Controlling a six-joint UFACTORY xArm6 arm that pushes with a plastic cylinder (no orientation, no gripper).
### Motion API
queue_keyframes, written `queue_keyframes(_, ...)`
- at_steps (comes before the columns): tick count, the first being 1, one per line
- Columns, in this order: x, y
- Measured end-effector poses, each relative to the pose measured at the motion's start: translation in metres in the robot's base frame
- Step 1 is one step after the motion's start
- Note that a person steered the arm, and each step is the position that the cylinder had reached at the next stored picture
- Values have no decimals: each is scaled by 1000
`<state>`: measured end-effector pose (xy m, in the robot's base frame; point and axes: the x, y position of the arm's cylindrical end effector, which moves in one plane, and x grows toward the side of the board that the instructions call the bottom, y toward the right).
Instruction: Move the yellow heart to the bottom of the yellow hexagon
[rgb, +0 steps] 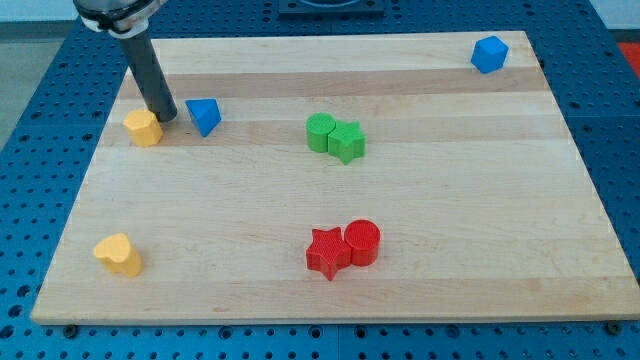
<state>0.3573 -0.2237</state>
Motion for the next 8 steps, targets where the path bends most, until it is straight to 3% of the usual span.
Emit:
queue_keyframes(3,9,76)
queue_keyframes(8,211,85)
